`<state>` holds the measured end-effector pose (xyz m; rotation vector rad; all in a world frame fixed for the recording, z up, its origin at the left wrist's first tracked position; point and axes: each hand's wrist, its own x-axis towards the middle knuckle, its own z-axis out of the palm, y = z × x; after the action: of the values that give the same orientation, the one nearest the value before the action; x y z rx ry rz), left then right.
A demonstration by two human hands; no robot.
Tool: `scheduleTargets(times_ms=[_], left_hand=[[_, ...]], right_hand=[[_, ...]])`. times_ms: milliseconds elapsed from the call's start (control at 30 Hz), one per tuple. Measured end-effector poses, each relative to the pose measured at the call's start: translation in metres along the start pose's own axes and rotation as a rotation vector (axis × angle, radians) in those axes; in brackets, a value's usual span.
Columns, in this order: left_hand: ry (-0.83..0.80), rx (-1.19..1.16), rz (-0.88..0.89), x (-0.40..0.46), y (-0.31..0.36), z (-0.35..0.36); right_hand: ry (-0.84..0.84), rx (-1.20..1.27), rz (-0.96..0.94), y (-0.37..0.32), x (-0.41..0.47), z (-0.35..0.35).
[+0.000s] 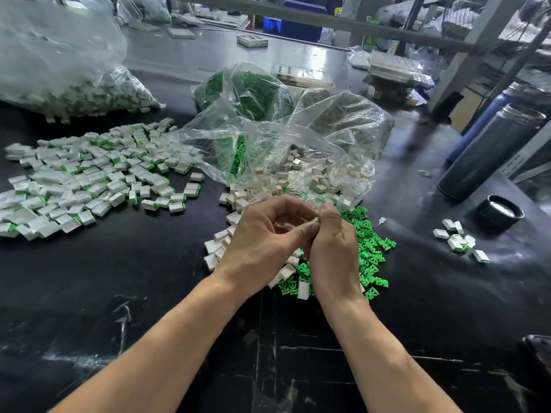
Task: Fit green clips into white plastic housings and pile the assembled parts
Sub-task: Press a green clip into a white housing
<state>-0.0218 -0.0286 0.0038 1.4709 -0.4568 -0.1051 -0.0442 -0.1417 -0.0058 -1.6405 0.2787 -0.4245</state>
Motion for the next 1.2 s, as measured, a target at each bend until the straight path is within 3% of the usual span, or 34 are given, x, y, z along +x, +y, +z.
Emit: scheduleTargets(times_ms=[567,967,1100,1200], left_hand=[[0.019,0.003,0.006,0.001,-0.005,-0.003],[0.039,0.040,0.001,0.001,-0.006,-0.004],[0.043,0.044,-0.022,0.002,-0.003,-0.006],[0.089,0.061,-0.032,0.004,0.000,-0.012]], right_hand=[[0.118,-0.105,-0.048,0.002,0.005,0.007],[0.088,-0.120,-0.053,0.004,0.005,0.008],[-0.029,-0.059,-0.019,0.002,0.004,0.005],[-0.016,-0.131,-0.058,0.000,0.003,-0.003]])
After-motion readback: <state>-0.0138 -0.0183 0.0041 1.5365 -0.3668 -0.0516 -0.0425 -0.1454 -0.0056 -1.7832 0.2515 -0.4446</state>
